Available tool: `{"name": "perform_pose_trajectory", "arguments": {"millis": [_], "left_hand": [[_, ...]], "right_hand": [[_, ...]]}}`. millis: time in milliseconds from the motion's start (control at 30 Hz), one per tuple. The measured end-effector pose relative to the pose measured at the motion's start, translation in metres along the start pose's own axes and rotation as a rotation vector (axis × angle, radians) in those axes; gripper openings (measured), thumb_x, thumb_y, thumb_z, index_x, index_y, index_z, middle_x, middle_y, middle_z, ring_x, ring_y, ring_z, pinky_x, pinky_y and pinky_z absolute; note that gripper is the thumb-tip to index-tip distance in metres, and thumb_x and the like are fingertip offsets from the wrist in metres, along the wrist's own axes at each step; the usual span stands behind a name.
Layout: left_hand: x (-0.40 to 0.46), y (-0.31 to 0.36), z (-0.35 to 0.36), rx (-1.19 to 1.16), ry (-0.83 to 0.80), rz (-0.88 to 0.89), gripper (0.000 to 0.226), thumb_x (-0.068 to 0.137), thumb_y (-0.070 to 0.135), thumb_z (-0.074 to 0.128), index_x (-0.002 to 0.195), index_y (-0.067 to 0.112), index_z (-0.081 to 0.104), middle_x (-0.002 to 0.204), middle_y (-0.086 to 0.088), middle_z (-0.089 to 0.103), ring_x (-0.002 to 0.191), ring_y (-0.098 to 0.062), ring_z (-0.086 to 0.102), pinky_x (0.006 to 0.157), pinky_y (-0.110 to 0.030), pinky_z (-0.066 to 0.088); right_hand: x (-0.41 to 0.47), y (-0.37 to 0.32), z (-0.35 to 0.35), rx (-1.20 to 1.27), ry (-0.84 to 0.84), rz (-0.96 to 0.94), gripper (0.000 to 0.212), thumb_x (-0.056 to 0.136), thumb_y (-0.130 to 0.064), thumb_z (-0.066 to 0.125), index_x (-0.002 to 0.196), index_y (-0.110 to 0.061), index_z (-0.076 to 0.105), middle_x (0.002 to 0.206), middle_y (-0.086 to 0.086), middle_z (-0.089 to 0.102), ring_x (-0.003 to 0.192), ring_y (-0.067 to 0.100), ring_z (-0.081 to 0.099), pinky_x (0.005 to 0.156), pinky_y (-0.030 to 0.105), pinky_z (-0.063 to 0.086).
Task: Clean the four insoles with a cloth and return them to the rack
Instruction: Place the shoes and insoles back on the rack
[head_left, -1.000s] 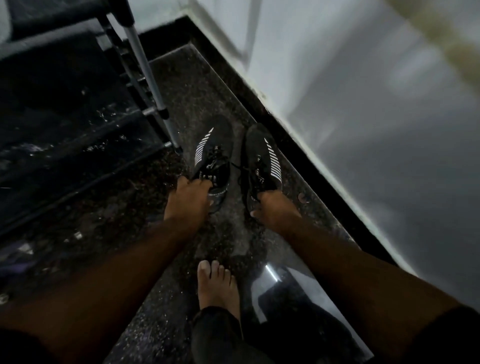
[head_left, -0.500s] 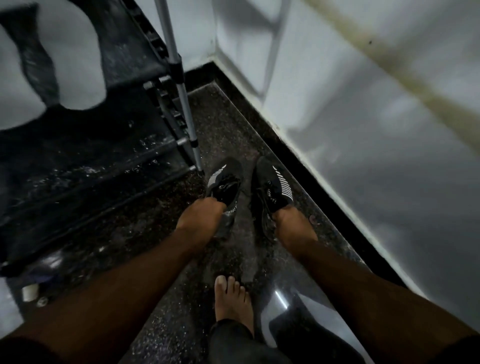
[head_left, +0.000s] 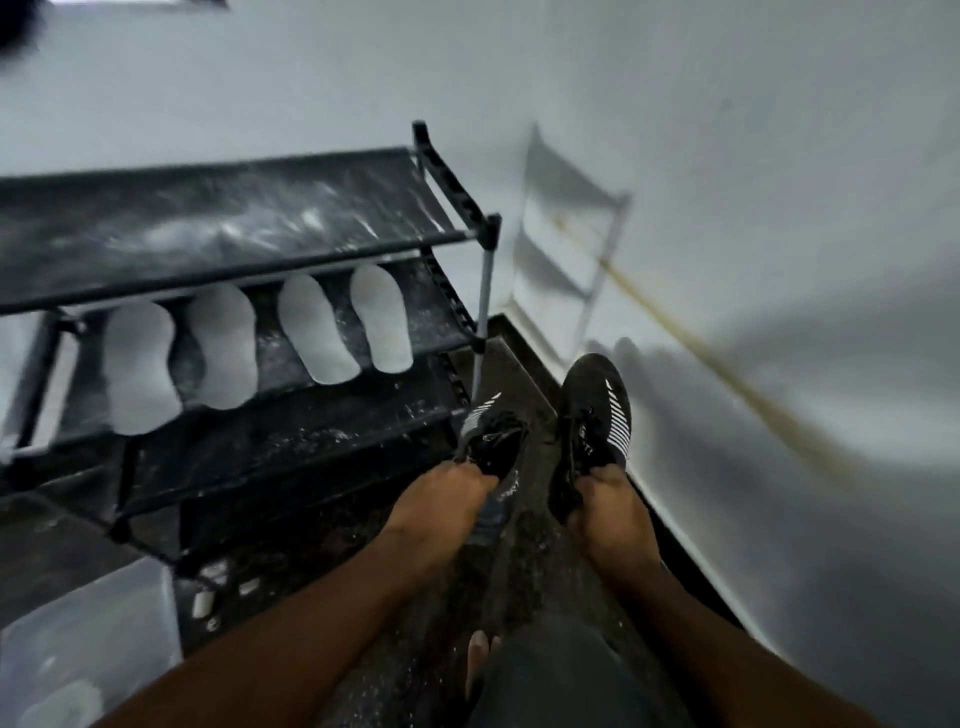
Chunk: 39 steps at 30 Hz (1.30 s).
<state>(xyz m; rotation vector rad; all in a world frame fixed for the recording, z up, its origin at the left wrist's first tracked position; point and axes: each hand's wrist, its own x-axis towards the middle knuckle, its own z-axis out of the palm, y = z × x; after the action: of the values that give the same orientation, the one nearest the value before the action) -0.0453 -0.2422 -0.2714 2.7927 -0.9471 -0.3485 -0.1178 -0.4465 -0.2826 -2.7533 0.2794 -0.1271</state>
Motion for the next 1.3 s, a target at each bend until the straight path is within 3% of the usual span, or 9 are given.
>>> {"name": "perform_pose_trajectory", "arguments": {"millis": [200,367,533,633,833,1033,1300], "left_hand": [[-0.034,0.028,-0.077,0.013,0.172,0.081,0.028,0.096,0.016,0.058,0.122,0.023,0.062,0.121,-0.003,0.064,0.113,-0.027,0.060,0.095,-0.042,0.051],[-0.070,0.036,-0.150,0.052,0.354,0.055,0.039,0.096,0.005,0.054,0.133,0.014,0.058,0.124,-0.011,0.063,0.114,-0.032,0.058,0.097,-0.046,0.050],[-0.112,0.025,-0.206,0.055,0.477,0.039,0.026,0.096,0.006,0.056,0.120,0.015,0.062,0.112,-0.008,0.064,0.106,-0.028,0.062,0.089,-0.045,0.053],[-0.135,0.009,-0.234,0.084,0.557,-0.042,0.030,0.096,0.004,0.054,0.122,0.017,0.062,0.114,-0.007,0.064,0.108,-0.027,0.061,0.089,-0.045,0.052],[-0.167,-0.053,-0.269,0.134,0.667,-0.187,0.033,0.094,0.003,0.057,0.120,0.022,0.064,0.112,-0.004,0.067,0.103,-0.027,0.063,0.087,-0.044,0.056],[-0.167,-0.113,-0.289,0.259,0.617,-0.362,0.036,0.094,-0.002,0.054,0.125,0.014,0.062,0.114,-0.012,0.067,0.104,-0.033,0.065,0.089,-0.047,0.055],[-0.145,-0.178,-0.297,0.249,0.564,-0.455,0.037,0.094,-0.004,0.053,0.124,0.015,0.064,0.115,-0.012,0.066,0.104,-0.033,0.065,0.088,-0.047,0.057]], "right_hand": [[0.007,-0.037,-0.078,-0.026,0.265,-0.104,0.012,0.066,0.001,0.075,0.077,-0.004,0.071,0.084,0.011,0.061,0.084,0.031,0.055,0.064,0.035,0.049],[0.024,-0.082,-0.142,-0.066,0.347,-0.167,0.018,0.066,0.002,0.071,0.084,-0.004,0.070,0.091,0.013,0.060,0.089,0.032,0.053,0.068,0.031,0.043],[0.039,-0.148,-0.178,-0.026,0.415,-0.336,0.014,0.067,-0.001,0.074,0.080,-0.007,0.071,0.082,0.009,0.060,0.087,0.032,0.051,0.066,0.032,0.041],[0.052,-0.188,-0.184,-0.043,0.396,-0.419,0.017,0.068,-0.009,0.079,0.083,-0.011,0.073,0.081,0.005,0.060,0.089,0.027,0.050,0.065,0.032,0.043],[0.057,-0.267,-0.187,0.016,0.277,-0.487,0.022,0.069,-0.002,0.071,0.090,-0.004,0.074,0.091,0.011,0.063,0.098,0.030,0.052,0.073,0.032,0.044],[0.078,-0.325,-0.166,0.043,0.185,-0.537,0.011,0.072,0.004,0.066,0.082,0.002,0.071,0.087,0.015,0.061,0.089,0.031,0.057,0.064,0.027,0.035],[0.129,-0.380,-0.134,-0.001,0.121,-0.540,0.013,0.077,-0.004,0.066,0.087,-0.007,0.073,0.092,0.013,0.063,0.078,0.029,0.061,0.072,0.037,0.056]]}}
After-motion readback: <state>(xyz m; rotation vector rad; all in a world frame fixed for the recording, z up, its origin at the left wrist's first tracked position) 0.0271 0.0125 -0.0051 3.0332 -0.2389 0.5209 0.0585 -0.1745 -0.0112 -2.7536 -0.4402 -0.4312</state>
